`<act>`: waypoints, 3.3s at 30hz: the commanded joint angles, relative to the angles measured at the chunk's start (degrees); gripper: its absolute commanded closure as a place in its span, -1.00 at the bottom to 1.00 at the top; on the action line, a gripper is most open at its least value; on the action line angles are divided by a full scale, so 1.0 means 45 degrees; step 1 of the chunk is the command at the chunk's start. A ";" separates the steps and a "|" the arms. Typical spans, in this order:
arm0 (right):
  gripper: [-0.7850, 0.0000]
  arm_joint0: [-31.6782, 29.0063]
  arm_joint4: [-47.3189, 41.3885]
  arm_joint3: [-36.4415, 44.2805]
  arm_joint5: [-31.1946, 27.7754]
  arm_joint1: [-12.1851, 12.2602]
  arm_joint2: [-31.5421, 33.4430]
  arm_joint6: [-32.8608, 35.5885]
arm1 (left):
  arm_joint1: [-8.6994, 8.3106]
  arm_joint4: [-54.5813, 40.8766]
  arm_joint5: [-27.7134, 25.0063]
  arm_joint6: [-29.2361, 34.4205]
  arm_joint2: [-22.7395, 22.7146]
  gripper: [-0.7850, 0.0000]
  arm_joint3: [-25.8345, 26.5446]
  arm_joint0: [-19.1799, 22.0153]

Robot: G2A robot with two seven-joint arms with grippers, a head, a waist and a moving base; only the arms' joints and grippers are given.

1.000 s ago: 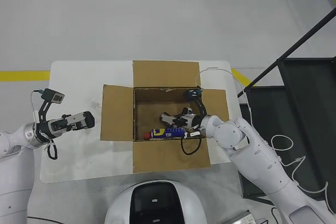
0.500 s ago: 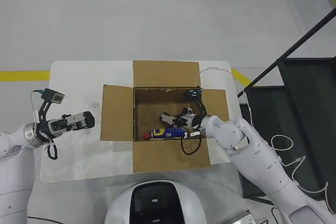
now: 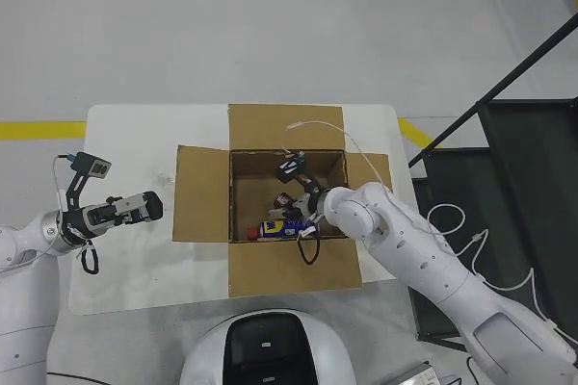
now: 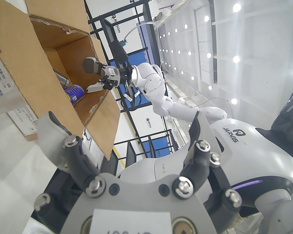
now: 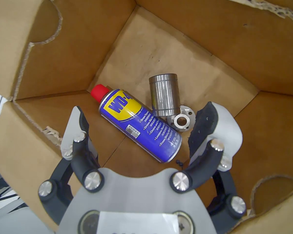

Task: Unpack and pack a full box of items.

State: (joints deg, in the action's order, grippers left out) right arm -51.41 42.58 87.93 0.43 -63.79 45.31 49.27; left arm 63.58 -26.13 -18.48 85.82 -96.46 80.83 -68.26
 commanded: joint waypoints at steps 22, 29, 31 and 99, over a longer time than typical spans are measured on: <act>-1.00 0.1696 0.0518 -0.1747 -0.0882 -0.0616 -0.1007 0.1069 | 0.0000 -0.0001 0.0000 0.0000 0.0000 -1.00 0.0000 0.0000; -1.00 0.2819 -0.0404 -0.3872 -0.1709 -0.1226 -0.1700 0.1597 | 0.0000 -0.0001 0.0000 0.0000 0.0000 -1.00 0.0000 0.0000; -1.00 0.3048 -0.0510 -0.4551 -0.1890 -0.1428 -0.1965 0.1474 | 0.0000 -0.0001 0.0000 0.0000 0.0000 -1.00 0.0000 0.0000; 1.00 -0.2289 0.1464 0.0703 -0.7484 0.0117 0.3520 -0.2530 | 0.0000 -0.0001 0.0000 0.0000 0.0000 -1.00 0.0000 0.0000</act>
State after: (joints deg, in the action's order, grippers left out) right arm -61.71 49.17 91.09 -33.25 -63.26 61.14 37.88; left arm 63.58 -26.13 -18.48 85.82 -96.46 80.83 -68.26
